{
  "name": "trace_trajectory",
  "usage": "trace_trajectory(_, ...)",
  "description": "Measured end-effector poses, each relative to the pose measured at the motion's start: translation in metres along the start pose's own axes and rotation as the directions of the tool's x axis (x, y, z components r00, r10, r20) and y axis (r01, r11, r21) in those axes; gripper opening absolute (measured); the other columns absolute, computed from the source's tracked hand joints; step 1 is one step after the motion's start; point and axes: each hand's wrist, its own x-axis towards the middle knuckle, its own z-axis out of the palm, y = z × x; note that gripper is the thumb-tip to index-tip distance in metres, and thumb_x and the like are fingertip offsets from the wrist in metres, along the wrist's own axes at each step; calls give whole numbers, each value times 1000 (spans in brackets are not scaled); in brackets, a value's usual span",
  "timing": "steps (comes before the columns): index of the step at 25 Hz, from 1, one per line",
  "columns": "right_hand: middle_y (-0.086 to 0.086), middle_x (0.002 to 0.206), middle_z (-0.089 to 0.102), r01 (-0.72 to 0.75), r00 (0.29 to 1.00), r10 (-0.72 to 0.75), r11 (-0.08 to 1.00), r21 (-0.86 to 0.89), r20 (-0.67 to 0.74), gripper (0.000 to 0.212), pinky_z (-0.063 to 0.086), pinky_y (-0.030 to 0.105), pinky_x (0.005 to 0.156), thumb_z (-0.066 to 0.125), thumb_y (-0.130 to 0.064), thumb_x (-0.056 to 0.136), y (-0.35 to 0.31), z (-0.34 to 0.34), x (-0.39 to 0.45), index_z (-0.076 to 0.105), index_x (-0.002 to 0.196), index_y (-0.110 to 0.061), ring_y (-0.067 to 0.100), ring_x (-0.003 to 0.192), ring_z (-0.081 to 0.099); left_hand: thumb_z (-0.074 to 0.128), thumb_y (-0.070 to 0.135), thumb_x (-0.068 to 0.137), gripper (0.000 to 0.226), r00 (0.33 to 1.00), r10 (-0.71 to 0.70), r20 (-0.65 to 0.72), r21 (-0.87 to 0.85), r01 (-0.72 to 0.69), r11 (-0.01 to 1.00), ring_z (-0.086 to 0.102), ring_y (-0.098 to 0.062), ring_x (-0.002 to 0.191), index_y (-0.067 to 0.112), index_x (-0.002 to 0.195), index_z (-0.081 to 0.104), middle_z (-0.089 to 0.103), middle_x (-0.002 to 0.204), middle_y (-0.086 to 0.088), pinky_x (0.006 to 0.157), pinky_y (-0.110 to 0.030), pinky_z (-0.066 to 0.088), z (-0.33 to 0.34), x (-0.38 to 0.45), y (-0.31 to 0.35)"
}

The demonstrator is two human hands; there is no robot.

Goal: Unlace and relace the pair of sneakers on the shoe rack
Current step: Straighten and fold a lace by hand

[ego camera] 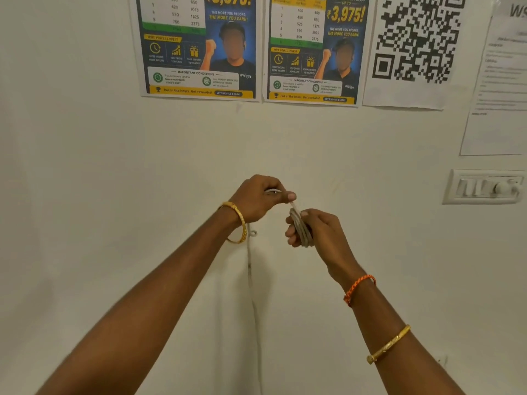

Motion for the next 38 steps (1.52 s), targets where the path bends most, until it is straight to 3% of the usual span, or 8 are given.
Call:
trace_trajectory(5,13,70,65,-34,999,32,953,300,11,37,53,25,58,35,-13,99,-23,-2,-1,66,86,2,20,62,62,50,27,96,24,955,-254,150,-426,295,855,33,-7,46,17,75,59,39,58,3,43,-19,27,39,-30,-18)
trace_trajectory(9,15,87,70,14,993,51,851,525,-109,29,58,28,74,37,-9,100,-24,-3,11,62,94,4,24,81,71,40,37,99,31,913,-173,368,-394,322,861,25,-7,44,19,94,64,30,56,4,42,-17,24,60,-59,-15)
trace_trajectory(16,13,94,69,41,972,24,962,272,-233,29,56,24,76,36,-7,101,4,-9,20,62,90,-6,19,86,70,47,33,97,32,972,-23,236,18,20,1000,46,2,51,13,89,72,47,58,12,57,-13,32,36,-49,1)
trace_trajectory(21,16,78,69,-2,995,-7,997,-82,-104,31,52,23,61,41,-13,100,21,-12,11,65,90,4,16,64,68,60,36,89,28,995,5,95,83,-13,996,44,-1,46,12,80,70,53,51,11,47,-10,31,19,-30,2)
trace_trajectory(25,5,57,61,-17,1000,17,982,-188,-1,43,44,21,50,41,-26,101,10,-12,1,67,80,1,14,49,54,68,40,81,22,1000,-15,-1,0,15,1000,57,-14,67,18,78,69,68,76,-4,64,-23,45,16,-12,-8)
trace_trajectory(31,0,50,54,-133,991,129,956,260,35,43,43,18,47,38,-24,101,-24,-12,-1,62,75,0,10,44,45,52,43,92,32,964,-226,143,-391,264,881,28,-10,46,21,77,69,35,50,8,42,-18,26,45,-33,-19)
trace_trajectory(34,7,69,63,-86,994,108,841,534,-9,37,53,20,58,37,-20,101,-30,-11,8,62,87,3,13,57,61,46,46,94,36,929,-205,309,-382,319,868,22,-9,46,19,88,69,27,54,3,43,-19,23,59,-47,-17)
trace_trajectory(38,16,93,69,47,983,45,877,479,-179,26,58,26,75,40,-13,101,-18,-9,25,61,95,3,22,82,71,45,43,95,35,948,-110,298,-211,178,961,34,-8,42,20,90,70,39,50,5,46,-19,31,56,-45,-5)
